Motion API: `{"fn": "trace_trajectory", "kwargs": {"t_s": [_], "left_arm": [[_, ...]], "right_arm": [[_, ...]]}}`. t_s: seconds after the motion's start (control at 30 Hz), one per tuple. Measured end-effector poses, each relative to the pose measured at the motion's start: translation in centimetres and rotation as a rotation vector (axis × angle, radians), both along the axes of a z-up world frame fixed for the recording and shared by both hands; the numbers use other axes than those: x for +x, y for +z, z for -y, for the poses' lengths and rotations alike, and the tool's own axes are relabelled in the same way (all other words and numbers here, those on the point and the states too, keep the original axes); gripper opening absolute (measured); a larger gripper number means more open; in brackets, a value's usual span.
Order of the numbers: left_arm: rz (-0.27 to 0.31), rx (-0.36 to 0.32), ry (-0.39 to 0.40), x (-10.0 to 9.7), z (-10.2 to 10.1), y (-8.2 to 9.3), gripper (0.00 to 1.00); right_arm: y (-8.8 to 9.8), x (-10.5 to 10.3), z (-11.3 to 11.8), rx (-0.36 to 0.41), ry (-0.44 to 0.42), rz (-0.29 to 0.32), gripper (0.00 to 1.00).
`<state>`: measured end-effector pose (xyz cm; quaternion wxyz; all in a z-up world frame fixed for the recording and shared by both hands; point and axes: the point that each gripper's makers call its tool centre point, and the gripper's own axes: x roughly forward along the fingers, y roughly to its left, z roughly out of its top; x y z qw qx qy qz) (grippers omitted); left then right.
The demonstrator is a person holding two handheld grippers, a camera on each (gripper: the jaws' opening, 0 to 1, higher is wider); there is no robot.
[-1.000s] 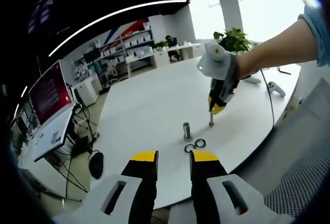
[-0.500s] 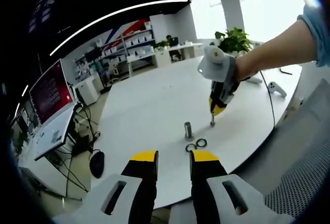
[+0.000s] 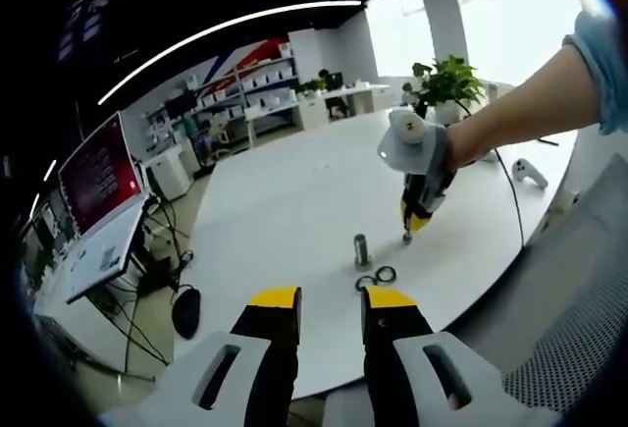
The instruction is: Place the washer onto the threaded stud by aligning its center hole with the stud, sliding it down to the base, and recovering from edge contact or off-axis alignment until the washer reaches the visible bottom stop.
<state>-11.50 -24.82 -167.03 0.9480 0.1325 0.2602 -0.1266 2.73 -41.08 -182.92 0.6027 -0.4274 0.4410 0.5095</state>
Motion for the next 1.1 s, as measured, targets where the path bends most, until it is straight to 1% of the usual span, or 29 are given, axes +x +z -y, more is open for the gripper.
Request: {"fn": "trace_trajectory", "kwargs": {"t_s": [0.23, 0.37, 0.4, 0.43, 0.47, 0.5, 0.57, 0.67, 0.8, 0.9, 0.97, 1.1], "left_arm": [[-0.002, -0.002, 0.004, 0.0, -0.1, 0.0, 0.22], [0.002, 0.002, 0.0, 0.0, -0.1, 0.0, 0.21], [0.002, 0.003, 0.001, 0.1, -0.1, 0.0, 0.21], [0.003, 0.001, 0.003, 0.1, -0.1, 0.0, 0.21], [0.003, 0.0, 0.004, 0.1, -0.2, 0.0, 0.21], [0.003, 0.0, 0.004, 0.1, -0.2, 0.0, 0.21], [0.002, 0.002, 0.001, 0.1, -0.1, 0.0, 0.21], [0.003, 0.002, -0.002, 0.1, -0.1, 0.0, 0.21], [0.004, 0.0, -0.002, 0.1, -0.1, 0.0, 0.21], [0.003, -0.001, -0.004, 0.1, -0.1, 0.0, 0.21], [0.002, 0.0, -0.005, 0.1, 0.0, 0.0, 0.21], [0.009, -0.007, -0.005, 0.1, 0.0, 0.1, 0.21]], "right_arm": [[-1.3, 0.0, -0.1, -0.021, 0.009, -0.017, 0.13], [-1.6, 0.0, -0.1, -0.02, 0.01, -0.017, 0.14], [-1.7, -0.1, -0.2, -0.007, 0.01, -0.014, 0.14], [-1.8, -0.1, -0.3, -0.002, 0.007, -0.012, 0.16], [-1.9, -0.2, -0.2, -0.003, 0.003, -0.02, 0.22], [-2.0, -0.2, -0.1, -0.002, -0.025, -0.021, 0.28], [-2.0, -0.3, 0.1, 0.008, -0.023, -0.023, 0.28], [-2.1, -0.3, 0.9, 0.01, -0.037, -0.039, 0.28], [-2.3, 0.0, 2.3, 0.003, -0.062, -0.043, 0.28], [-2.5, 0.2, 3.9, -0.013, -0.105, -0.061, 0.26], [-2.4, 0.2, 4.6, -0.009, -0.121, -0.07, 0.26], [-2.3, 0.7, 6.4, -0.014, -0.176, -0.067, 0.26]]}}
